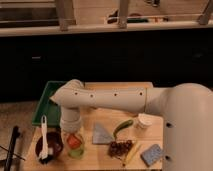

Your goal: Place apple in plastic cup

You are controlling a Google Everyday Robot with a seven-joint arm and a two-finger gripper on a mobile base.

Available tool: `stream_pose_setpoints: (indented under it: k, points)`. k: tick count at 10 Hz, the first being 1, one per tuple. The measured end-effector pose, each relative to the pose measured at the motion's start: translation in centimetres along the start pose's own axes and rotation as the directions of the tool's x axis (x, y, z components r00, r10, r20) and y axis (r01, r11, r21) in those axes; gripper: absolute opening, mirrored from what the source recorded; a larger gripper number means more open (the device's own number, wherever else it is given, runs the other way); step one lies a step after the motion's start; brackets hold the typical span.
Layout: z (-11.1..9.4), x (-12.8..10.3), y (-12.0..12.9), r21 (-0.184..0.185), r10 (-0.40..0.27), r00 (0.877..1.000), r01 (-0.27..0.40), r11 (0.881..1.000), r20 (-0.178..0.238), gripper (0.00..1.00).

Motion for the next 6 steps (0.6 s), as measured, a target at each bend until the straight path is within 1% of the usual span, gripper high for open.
stream_pose_setpoints:
  k: [1, 2, 3, 6]
  points:
    - [-0.11, -0.10, -0.05, 0.000, 0.000, 1.000, 0.000, 1.000, 0.001, 0.71]
    - [-0.11, -0.18, -0.10, 0.001, -0.001, 1.000, 0.001, 1.000, 0.003, 0.76]
    - [-0.14, -0.22, -0.15, 0.001, -0.002, 1.000, 0.002, 1.000, 0.004, 0.80]
    - [-0.20, -0.33, -0.23, 0.002, -0.007, 1.000, 0.007, 1.000, 0.006, 0.80]
